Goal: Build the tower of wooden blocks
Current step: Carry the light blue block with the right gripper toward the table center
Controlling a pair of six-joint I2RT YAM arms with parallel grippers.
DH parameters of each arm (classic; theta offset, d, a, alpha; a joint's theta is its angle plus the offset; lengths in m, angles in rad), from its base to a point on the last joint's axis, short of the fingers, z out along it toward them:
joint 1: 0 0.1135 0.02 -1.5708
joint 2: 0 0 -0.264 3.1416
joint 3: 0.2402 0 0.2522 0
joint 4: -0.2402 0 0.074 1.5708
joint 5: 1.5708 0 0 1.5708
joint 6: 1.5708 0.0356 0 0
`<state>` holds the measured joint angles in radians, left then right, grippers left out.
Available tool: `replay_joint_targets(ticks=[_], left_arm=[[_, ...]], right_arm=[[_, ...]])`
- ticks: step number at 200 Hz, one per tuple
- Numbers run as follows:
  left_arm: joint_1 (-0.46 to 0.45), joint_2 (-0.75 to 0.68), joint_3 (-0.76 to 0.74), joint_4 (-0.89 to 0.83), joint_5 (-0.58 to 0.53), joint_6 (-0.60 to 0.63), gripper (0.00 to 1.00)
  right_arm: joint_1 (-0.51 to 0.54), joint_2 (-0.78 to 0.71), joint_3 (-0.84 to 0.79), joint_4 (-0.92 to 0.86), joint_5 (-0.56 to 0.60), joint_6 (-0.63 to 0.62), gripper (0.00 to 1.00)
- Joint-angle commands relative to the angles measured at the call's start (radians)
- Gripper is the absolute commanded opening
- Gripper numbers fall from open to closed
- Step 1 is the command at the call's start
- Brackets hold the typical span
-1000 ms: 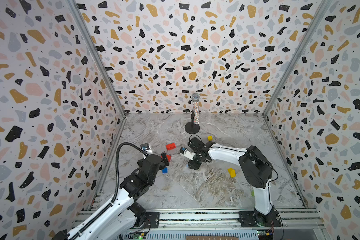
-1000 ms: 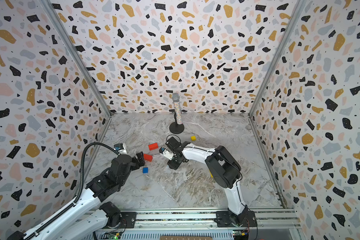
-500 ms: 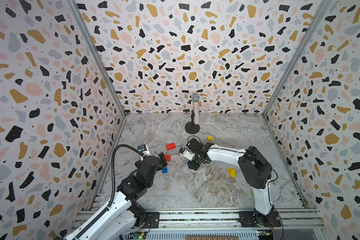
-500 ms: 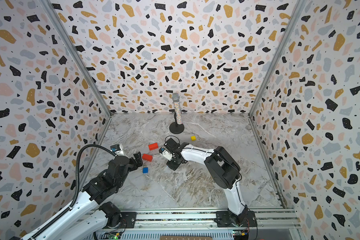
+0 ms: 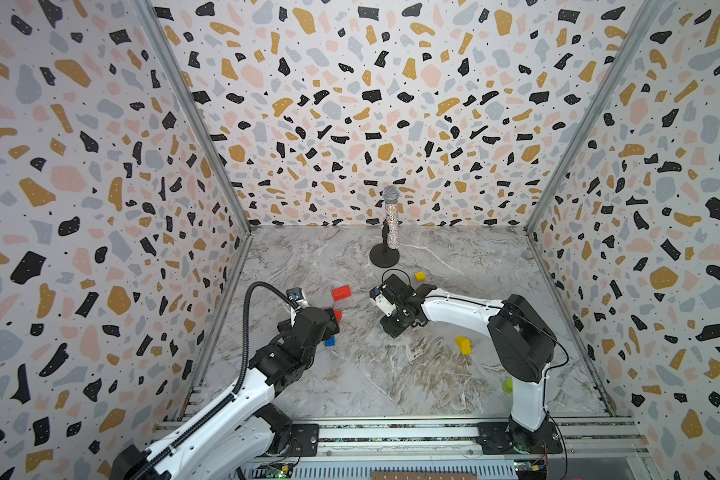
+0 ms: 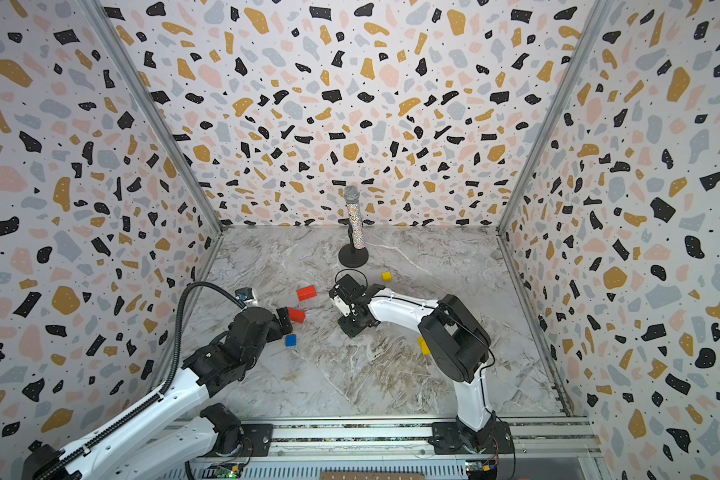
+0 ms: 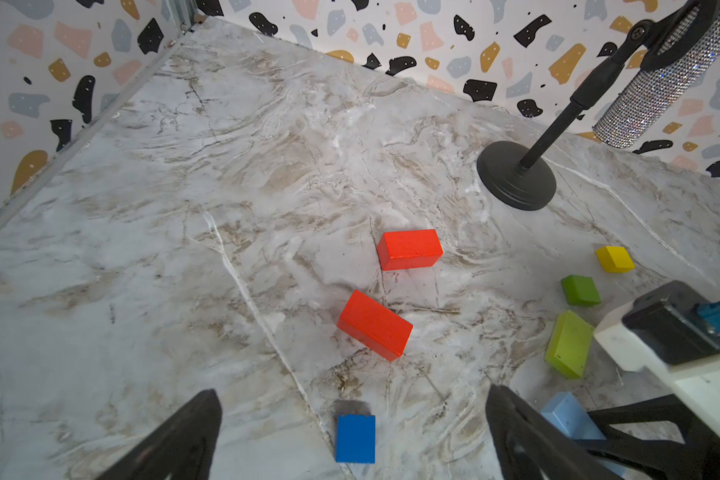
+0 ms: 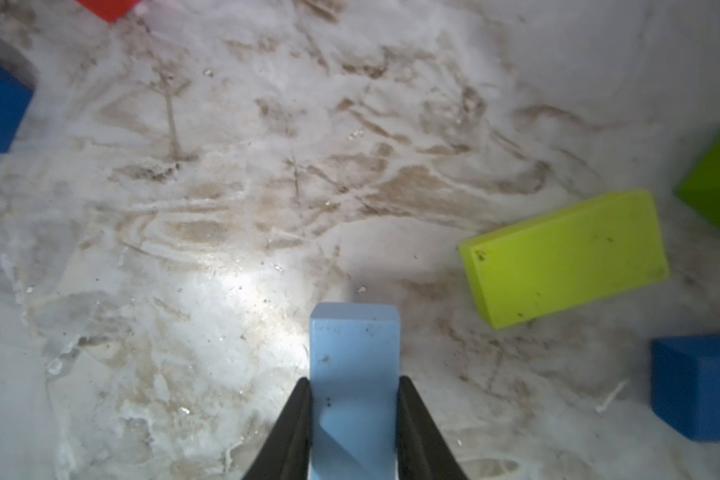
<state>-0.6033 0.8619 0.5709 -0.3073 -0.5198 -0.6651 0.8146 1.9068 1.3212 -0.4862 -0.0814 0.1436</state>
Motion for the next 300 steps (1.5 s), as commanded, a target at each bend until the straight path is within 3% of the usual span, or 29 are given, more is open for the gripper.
replay_joint_targets(ticks=[1,49,100,168,300], left_arm=[[0.002,0.02,0.016,0.06,0.029,0.027,1.0],[0.001,0.009,0.019,0.066,0.02,0.037,1.0],[0.001,-0.054,-0.065,0.135,0.108,0.061,1.0],[0.0,0.038,-0.048,0.09,0.135,0.069,1.0],[0.0,-0.017,-0.115,0.122,0.147,0.07,1.0]], right_arm=[[-0.028,-0.098,-0.034,-0.029,0.005,0.092,0.16],[-0.097,-0.253,-0.149,-0.035,0.033,0.156,0.17],[-0.141,-0.367,-0.318,0.059,0.058,0.253,0.21],[-0.14,-0.357,-0.374,0.113,0.054,0.334,0.18],[-0.023,-0.31,-0.422,0.141,0.17,0.519,0.17]])
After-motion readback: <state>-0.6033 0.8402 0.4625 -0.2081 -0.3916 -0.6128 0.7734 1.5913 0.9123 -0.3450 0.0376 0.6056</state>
